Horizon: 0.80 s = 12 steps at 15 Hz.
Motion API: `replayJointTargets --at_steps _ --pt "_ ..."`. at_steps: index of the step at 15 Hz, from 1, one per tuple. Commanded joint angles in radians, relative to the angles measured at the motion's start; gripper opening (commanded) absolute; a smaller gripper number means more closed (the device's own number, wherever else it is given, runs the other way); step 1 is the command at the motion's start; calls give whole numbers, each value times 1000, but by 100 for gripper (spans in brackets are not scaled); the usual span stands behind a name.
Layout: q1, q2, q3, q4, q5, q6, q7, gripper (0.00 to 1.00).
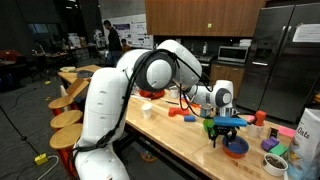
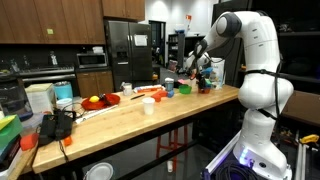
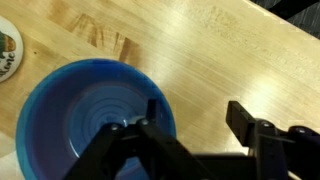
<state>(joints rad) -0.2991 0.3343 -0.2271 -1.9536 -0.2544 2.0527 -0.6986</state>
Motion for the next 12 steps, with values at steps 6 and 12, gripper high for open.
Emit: replayJointTargets --at_steps 6,12 --pt "-23 53 19 99 32 -136 -25 3" --pt "-29 62 18 176 60 -231 -5 3"
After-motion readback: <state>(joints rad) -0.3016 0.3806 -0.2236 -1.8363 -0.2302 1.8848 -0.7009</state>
